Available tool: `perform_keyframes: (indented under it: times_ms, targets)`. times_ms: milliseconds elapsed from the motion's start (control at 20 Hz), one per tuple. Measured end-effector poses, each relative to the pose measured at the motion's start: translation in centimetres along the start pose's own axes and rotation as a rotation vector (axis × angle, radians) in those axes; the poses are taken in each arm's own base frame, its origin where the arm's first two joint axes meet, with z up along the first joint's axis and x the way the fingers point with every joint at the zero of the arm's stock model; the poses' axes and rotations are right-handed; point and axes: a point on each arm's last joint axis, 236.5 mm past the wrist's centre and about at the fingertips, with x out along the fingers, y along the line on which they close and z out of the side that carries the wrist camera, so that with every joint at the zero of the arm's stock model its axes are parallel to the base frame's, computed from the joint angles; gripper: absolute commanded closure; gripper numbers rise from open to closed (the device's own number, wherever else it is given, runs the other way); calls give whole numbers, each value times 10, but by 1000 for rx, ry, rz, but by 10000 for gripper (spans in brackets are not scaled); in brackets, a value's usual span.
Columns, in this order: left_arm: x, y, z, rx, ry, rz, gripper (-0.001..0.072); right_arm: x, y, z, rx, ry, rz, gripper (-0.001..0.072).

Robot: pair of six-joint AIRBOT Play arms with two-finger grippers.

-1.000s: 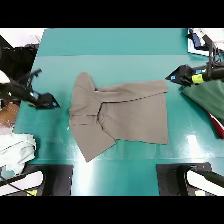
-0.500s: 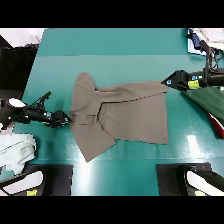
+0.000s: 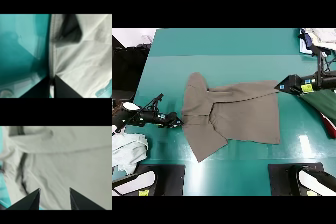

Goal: Fold the shirts.

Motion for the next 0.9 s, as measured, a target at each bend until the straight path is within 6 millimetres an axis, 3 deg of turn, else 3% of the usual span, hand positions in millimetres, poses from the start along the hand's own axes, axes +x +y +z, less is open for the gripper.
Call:
perform_keyframes:
  times_ms: [150,300,450,650,900]
  targets:
    - [-12,-13,11,44,-19,-17,683,1,-32,-32,71,68,-66,302]
    - [-32,-32,27,109,-66,-27,682,4,-72,-79,194,135,-144,302]
    - [-45,-45,34,152,-90,-35,681,11,-99,-129,316,206,-179,303]
    - [-51,-52,35,173,-89,-42,681,24,-117,-181,437,288,-189,303]
    - [-53,-56,31,181,-76,-50,681,42,-130,-211,515,362,-193,303]
